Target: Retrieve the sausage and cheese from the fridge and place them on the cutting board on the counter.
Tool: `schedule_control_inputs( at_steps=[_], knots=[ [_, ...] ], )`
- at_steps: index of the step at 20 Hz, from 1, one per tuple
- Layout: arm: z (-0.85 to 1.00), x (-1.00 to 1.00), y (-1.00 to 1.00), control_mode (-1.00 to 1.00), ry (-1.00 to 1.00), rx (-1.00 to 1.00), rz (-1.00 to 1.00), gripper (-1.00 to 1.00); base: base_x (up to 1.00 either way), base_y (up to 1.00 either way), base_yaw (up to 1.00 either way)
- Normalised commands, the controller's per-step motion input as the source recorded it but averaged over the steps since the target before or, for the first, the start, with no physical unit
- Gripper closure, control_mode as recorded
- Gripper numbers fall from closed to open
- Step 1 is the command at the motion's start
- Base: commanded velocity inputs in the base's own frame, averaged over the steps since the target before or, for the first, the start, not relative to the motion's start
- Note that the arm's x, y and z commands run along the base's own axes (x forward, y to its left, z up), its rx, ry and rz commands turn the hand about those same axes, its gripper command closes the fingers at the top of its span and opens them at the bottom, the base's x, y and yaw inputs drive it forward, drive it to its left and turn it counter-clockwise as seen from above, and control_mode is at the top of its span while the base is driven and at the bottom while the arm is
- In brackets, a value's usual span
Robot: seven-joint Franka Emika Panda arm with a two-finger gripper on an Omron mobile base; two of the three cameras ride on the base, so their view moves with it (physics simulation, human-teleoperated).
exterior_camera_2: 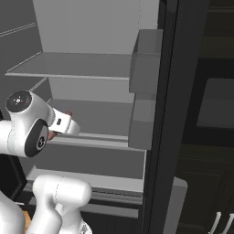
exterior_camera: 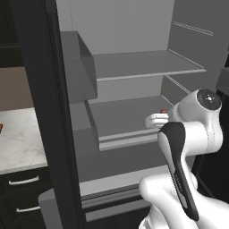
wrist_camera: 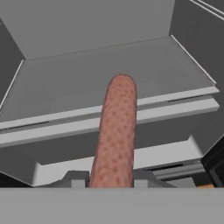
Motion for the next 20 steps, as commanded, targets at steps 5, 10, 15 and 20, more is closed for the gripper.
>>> schedule_control_inputs(
  at_steps=[5, 10, 15, 20],
  knots=[
    [0.0, 0.0, 0.0, 1.0, 0.0, 0.0, 0.0, 1.0, 0.0, 0.0, 0.0],
    [0.0, 0.0, 0.0, 1.0, 0.0, 0.0, 0.0, 1.0, 0.0, 0.0, 0.0],
    [0.0, 0.0, 0.0, 1.0, 0.0, 0.0, 0.0, 1.0, -0.23, -0.01, 0.0],
    [0.0, 0.0, 0.0, 1.0, 0.0, 0.0, 0.0, 1.0, -0.8, -0.03, 0.0]
  ],
)
